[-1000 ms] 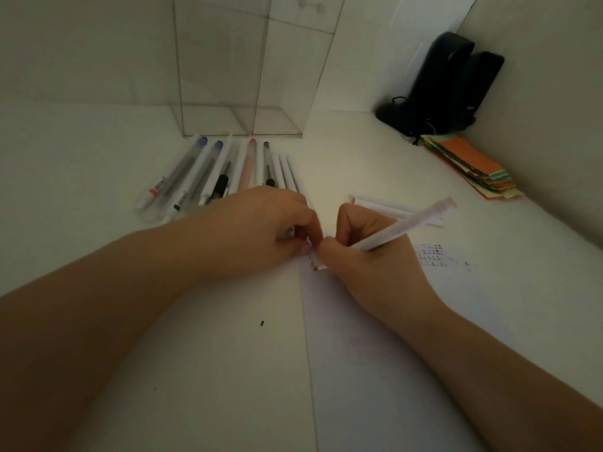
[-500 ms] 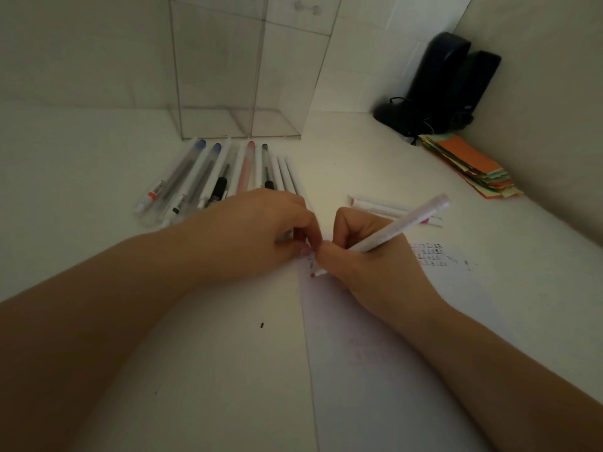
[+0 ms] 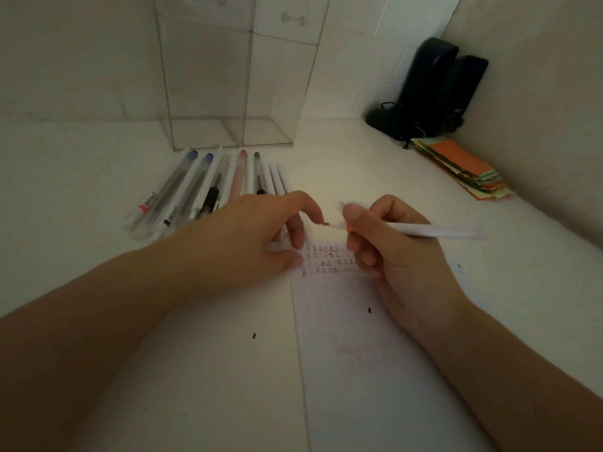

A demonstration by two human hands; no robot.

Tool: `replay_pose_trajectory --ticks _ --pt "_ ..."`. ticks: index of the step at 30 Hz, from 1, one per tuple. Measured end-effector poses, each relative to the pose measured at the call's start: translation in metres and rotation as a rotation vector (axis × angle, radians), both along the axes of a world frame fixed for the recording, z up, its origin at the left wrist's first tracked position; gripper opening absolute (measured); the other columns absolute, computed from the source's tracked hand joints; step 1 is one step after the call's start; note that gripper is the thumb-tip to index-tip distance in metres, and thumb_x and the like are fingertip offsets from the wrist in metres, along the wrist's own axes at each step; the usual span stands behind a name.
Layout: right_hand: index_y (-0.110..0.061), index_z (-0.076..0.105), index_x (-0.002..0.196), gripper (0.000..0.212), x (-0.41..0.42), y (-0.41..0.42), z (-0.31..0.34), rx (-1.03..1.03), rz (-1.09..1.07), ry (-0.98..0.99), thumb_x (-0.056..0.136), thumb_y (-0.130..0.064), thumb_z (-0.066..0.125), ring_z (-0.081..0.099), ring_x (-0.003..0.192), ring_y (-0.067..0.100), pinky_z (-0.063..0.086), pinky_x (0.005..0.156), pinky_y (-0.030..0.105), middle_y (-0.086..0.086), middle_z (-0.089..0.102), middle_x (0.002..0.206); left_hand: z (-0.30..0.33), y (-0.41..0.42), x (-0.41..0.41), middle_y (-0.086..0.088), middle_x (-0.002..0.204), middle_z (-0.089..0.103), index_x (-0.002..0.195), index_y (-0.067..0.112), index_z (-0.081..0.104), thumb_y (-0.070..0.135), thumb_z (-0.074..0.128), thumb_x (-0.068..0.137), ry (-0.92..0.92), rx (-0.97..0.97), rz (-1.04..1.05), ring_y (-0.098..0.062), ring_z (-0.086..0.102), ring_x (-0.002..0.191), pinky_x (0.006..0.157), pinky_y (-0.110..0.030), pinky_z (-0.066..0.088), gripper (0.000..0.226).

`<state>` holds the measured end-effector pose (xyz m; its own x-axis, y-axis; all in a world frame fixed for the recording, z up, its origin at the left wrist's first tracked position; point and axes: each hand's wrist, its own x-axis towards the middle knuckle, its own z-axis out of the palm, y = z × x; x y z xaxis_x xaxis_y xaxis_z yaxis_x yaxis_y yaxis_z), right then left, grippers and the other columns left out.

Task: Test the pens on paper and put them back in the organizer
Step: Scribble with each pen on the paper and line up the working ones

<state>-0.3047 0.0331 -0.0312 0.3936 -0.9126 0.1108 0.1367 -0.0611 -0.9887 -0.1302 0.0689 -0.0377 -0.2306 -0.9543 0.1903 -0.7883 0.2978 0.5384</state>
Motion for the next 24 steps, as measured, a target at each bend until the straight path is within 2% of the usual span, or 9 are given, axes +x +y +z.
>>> replay_pose_trajectory --ticks 2,5,7,9,13,16,18,21,24 --pt "-0.011 0.046 0.063 0.028 -0.0003 0.0018 -0.0006 0.014 0.062 -0.028 0.073 -0.017 0.072 0.033 0.036 0.007 0.028 0.036 0.016 -0.002 0.047 0.042 -0.0023 0.0006 -0.0008 0.026 0.086 0.061 0.095 0.048 0.039 0.016 0.057 0.083 0.114 0.043 0.01 0.007 0.054 0.08 0.07 -0.011 0.043 0.038" --pt "-0.012 0.056 0.065 0.014 0.0017 0.0025 -0.0024 0.028 0.154 -0.048 0.076 -0.017 0.061 0.041 0.038 0.008 0.032 0.038 0.015 0.0 0.056 0.048 -0.0031 -0.0008 0.0007 0.04 0.088 0.059 0.092 0.045 0.041 0.006 0.045 0.085 0.286 0.078 -0.014 0.014 0.055 0.09 0.076 -0.012 0.043 0.04" --pt "-0.012 0.063 0.064 0.022 0.003 0.0016 -0.0045 0.053 0.191 -0.081 0.081 -0.023 0.053 0.045 0.041 0.011 0.035 0.039 0.017 0.005 0.059 0.052 -0.0025 -0.0014 0.0006 0.044 0.087 0.057 0.091 0.045 0.041 0.005 0.042 0.087 0.327 0.07 -0.025 0.013 0.055 0.093 0.078 -0.013 0.043 0.04" --pt "-0.011 0.065 0.064 0.031 0.0045 0.0006 -0.0045 0.081 0.214 -0.137 0.084 -0.025 0.045 0.045 0.041 0.013 0.036 0.04 0.017 0.009 0.059 0.052 -0.0029 -0.0011 0.0001 0.04 0.086 0.059 0.092 0.044 0.041 0.006 0.04 0.088 0.359 0.064 -0.041 0.012 0.055 0.096 0.08 -0.011 0.044 0.039" --pt "-0.011 0.067 0.065 0.036 0.0055 -0.0002 -0.0051 0.092 0.23 -0.14 0.086 -0.024 0.041 0.046 0.041 0.013 0.037 0.039 0.017 0.009 0.059 0.052 -0.0049 -0.0015 0.001 0.034 0.096 0.056 0.093 0.044 0.041 0.001 0.038 0.088 0.349 0.05 -0.059 0.012 0.053 0.103 0.085 -0.01 0.042 0.044" --pt "-0.012 0.067 0.065 0.038 0.0068 -0.0012 -0.0066 0.1 0.239 -0.114 0.089 -0.025 0.04 0.048 0.04 0.011 0.037 0.038 0.017 0.007 0.06 0.052 -0.0042 0.0006 -0.0011 0.035 0.096 0.053 0.093 0.046 0.04 -0.001 0.038 0.088 0.313 0.029 -0.07 0.017 0.05 0.101 0.08 -0.003 0.041 0.047" --pt "-0.013 0.067 0.065 0.037 0.0072 -0.0019 -0.0071 0.091 0.232 -0.102 0.088 -0.026 0.041 0.047 0.04 0.011 0.036 0.038 0.018 0.006 0.06 0.051 -0.003 0.0035 -0.003 0.035 0.096 0.054 0.094 0.046 0.038 0.003 0.04 0.091 0.275 0.001 -0.081 0.017 0.051 0.098 0.078 -0.003 0.041 0.043" --pt "-0.014 0.067 0.063 0.041 0.0066 -0.0005 -0.0064 0.048 0.209 -0.06 0.092 -0.023 0.039 0.043 0.037 0.011 0.033 0.037 0.017 0.005 0.057 0.047 0.0002 0.0076 -0.0068 0.037 0.105 0.052 0.105 0.049 0.034 0.014 0.043 0.093 0.261 -0.018 -0.131 0.017 0.05 0.102 0.082 -0.002 0.039 0.038" --pt "-0.014 0.065 0.059 0.046 0.0057 -0.0002 -0.0055 0.032 0.173 -0.042 0.095 -0.018 0.037 0.039 0.035 0.012 0.031 0.036 0.017 0.005 0.053 0.043 -0.0031 0.0058 -0.005 0.044 0.097 0.046 0.118 0.041 0.04 0.022 0.053 0.089 0.184 -0.075 -0.081 0.029 0.044 0.093 0.079 0.006 0.033 0.037"
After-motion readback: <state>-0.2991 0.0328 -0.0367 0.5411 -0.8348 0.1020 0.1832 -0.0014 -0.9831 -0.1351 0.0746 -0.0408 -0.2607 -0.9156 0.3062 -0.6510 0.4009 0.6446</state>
